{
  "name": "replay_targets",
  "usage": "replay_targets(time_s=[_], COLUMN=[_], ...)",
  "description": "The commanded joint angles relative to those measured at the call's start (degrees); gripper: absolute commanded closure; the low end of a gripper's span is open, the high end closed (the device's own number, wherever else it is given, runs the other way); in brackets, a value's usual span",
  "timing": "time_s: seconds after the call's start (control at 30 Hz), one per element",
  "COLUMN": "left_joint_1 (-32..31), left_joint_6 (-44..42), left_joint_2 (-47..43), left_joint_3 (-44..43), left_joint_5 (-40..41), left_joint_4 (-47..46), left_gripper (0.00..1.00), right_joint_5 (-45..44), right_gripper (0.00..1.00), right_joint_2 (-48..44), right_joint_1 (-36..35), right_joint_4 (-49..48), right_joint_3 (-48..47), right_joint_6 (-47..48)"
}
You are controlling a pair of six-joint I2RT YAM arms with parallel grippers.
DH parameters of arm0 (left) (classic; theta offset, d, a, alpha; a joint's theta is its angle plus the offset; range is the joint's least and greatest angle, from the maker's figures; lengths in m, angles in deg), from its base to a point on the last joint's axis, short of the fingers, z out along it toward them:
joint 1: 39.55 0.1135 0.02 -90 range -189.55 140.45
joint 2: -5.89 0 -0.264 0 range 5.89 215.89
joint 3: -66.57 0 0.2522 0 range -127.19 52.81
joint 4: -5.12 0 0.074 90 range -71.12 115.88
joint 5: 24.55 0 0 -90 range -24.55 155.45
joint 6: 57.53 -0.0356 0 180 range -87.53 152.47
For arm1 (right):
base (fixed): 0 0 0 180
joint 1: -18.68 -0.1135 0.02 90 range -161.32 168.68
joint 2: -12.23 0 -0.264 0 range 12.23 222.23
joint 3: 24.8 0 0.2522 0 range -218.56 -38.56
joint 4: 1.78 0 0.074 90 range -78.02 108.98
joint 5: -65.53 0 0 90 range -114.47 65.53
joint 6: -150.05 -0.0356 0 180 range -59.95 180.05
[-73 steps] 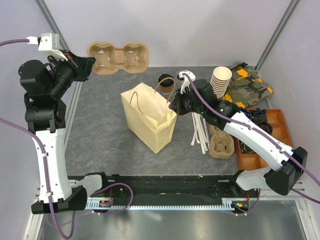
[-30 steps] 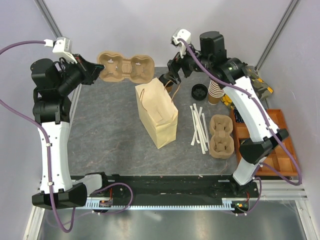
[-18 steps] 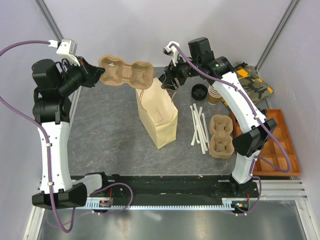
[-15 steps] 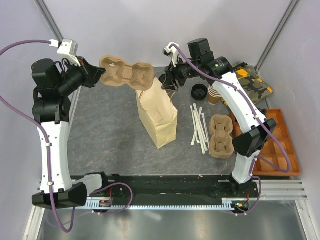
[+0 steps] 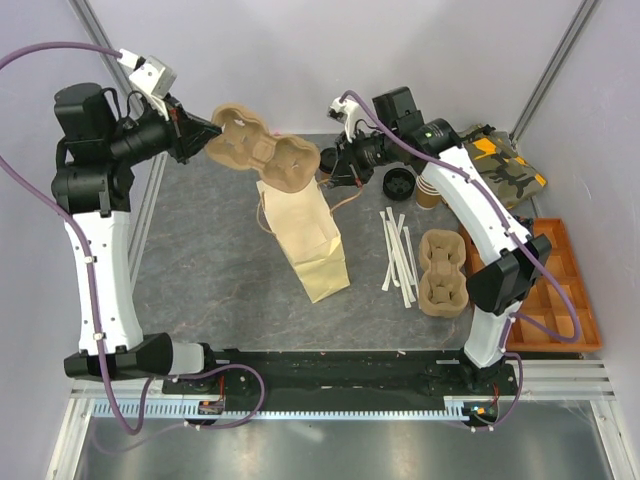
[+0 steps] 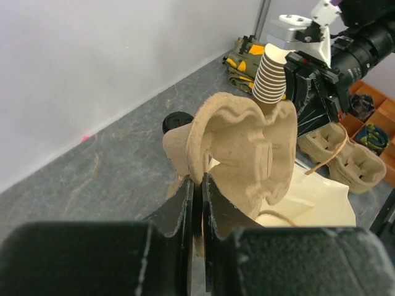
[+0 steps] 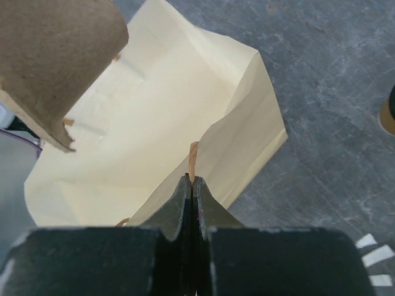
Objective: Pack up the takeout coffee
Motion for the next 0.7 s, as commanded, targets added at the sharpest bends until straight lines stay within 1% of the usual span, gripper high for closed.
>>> replay_targets(time_s=[0.0, 0.03, 0.07, 0.1, 0.13, 0.2, 0.23, 0.37, 0.47, 0.57, 0.63, 0.67], left_joint_1=[-1.9, -4.5, -5.4, -8.5, -12.2, -15.1, -15.7, -17.2, -17.7, -18.3, -20.3, -21.6], left_joint_6=[-11.6, -15.9, -18.0, -20.1, -23.4, -25.0, -26.5, -31.5, -36.3, -38.1, -38.6, -39.0], left_joint_2=[3.1, 3.7, 3.7, 3.7, 3.5, 3.8, 4.5, 6.2, 6.5, 6.6, 7.1, 7.3], left_joint_3=[-8.2, -9.6, -9.9, -10.0, -9.7, -9.8, -10.3, -13.2, -15.0, -16.1, -16.6, -16.5], left_joint_5=[-3.3, -2.1, -0.4, 4.3, 6.6, 10.4, 11.3, 15.3, 15.9, 15.7, 16.0, 17.9], left_joint_4=[9.0, 11.9, 13.4, 14.3, 15.1, 16.4, 17.1, 20.9, 24.3, 26.1, 28.5, 29.4], left_gripper=[0.98, 0.98, 0.98, 0.98, 0.98, 0.98, 0.98, 0.98, 0.98, 0.98, 0.98, 0.98], right_joint_5=[3.6, 3.8, 4.2, 4.7, 4.9, 5.1, 5.1, 4.6, 4.4, 4.0, 3.9, 3.8], right_gripper=[1.0, 1.0, 1.0, 1.0, 1.0, 1.0, 1.0, 1.0, 1.0, 1.0, 1.0, 1.0], right_joint_2=[-4.3, -4.8, -6.1, -6.6, -7.3, -9.3, -9.9, -13.4, -15.5, -16.9, -17.4, -18.2], right_joint_1=[0.1, 0.1, 0.1, 0.1, 0.1, 0.1, 0.1, 0.1, 0.1, 0.1, 0.1, 0.1], right_joint_4=[-4.3, -4.9, -5.5, -6.9, -7.6, -9.7, -10.2, -11.9, -13.3, -14.9, -16.5, -17.3], right_joint_3=[1.7, 3.5, 4.6, 5.7, 8.2, 10.7, 13.2, 18.0, 21.2, 23.5, 24.6, 25.1], right_joint_6=[-8.2, -9.1, -11.6, -12.7, -13.3, -14.8, -15.0, -15.1, -15.1, -15.7, -17.2, -17.8])
